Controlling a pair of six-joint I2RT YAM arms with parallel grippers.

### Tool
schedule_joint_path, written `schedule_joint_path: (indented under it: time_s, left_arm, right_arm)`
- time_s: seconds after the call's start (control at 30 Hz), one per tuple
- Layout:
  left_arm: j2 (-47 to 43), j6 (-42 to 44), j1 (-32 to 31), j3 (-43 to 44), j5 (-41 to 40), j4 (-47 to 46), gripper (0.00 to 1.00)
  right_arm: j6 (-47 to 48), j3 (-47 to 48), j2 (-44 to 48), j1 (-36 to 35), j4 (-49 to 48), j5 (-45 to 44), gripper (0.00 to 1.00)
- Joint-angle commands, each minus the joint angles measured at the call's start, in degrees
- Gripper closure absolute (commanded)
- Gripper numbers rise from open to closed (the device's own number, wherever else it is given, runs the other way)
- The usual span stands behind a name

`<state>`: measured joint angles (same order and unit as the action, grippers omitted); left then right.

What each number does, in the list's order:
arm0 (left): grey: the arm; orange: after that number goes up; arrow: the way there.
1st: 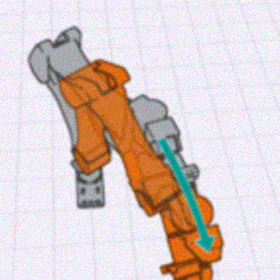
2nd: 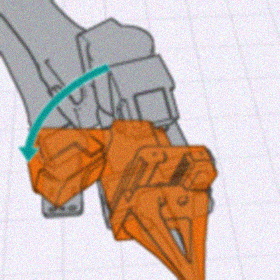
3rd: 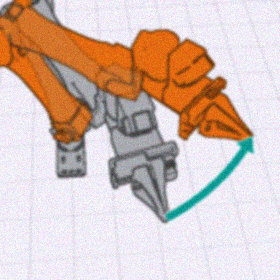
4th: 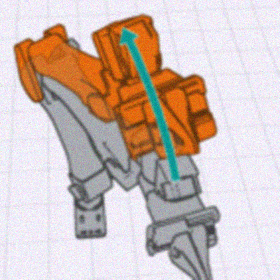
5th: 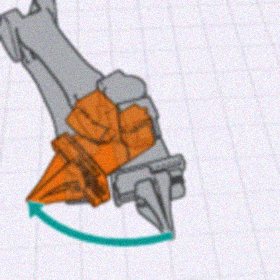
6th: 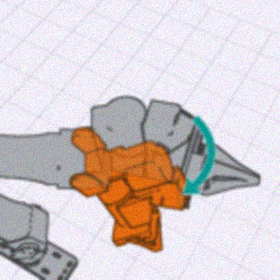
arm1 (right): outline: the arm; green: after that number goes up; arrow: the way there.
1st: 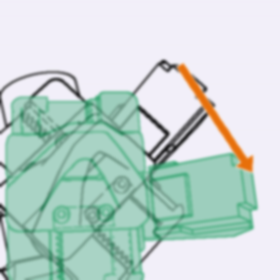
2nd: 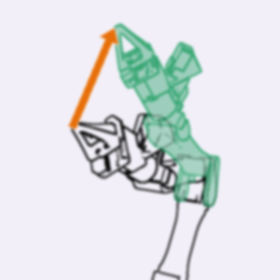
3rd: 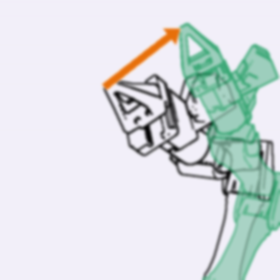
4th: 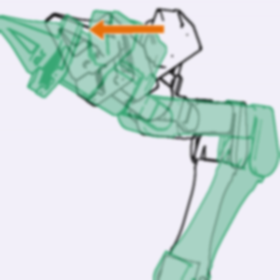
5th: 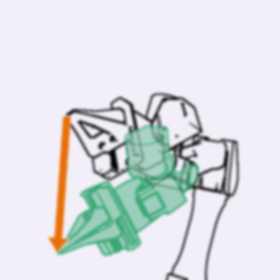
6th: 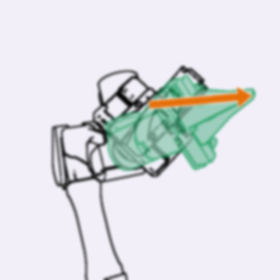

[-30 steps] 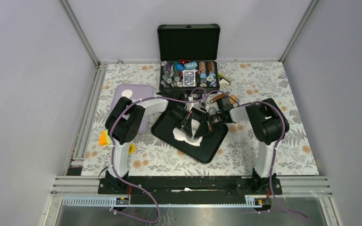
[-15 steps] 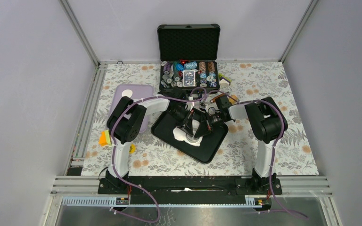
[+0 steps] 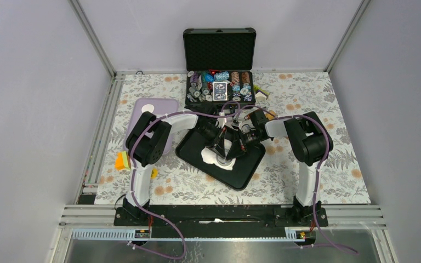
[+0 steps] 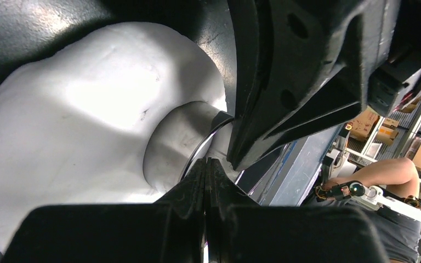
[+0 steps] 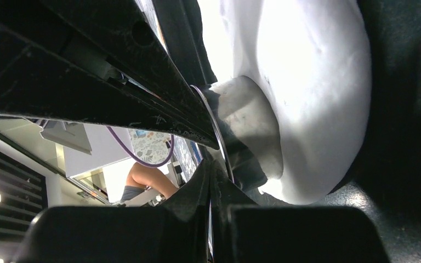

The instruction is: Roll out the dumpling wrappers from the dough

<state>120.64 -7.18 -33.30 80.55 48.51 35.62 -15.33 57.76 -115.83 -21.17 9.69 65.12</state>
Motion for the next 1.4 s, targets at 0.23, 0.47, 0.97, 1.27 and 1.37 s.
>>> schedule_joint_path:
  time_s: [0.23,0.47,0.97,1.27,1.37]
  left_arm:
    - [2.2,3.8,0.8,-1.6,-10.2,-1.0,1.0]
    - [-3.8,4.7,0.4,-3.0,-7.3,-4.0,1.0]
    - [-16.8,12.7,-1.8,-6.5,-1.3,-3.3,1.0]
    - [-14.7,14.3,-5.9,-8.7,-1.2,-2.7,1.0]
    - [-13.5,14.3,-6.2,-8.6,-1.0,-2.8,1.0]
  right_arm:
    - [4.9,-0.4,-3.3,1.2,2.7,-14.4,1.0]
    - [6.0,1.7,1.6,0.5,1.9,-8.9,1.0]
    - [-2.7,6.7,1.7,0.3,-4.4,-2.5,1.0]
    - [-5.3,8.1,-2.0,0.3,-7.1,0.3,1.0]
    - [-4.9,7.1,-2.0,0.3,-7.1,1.5,1.0]
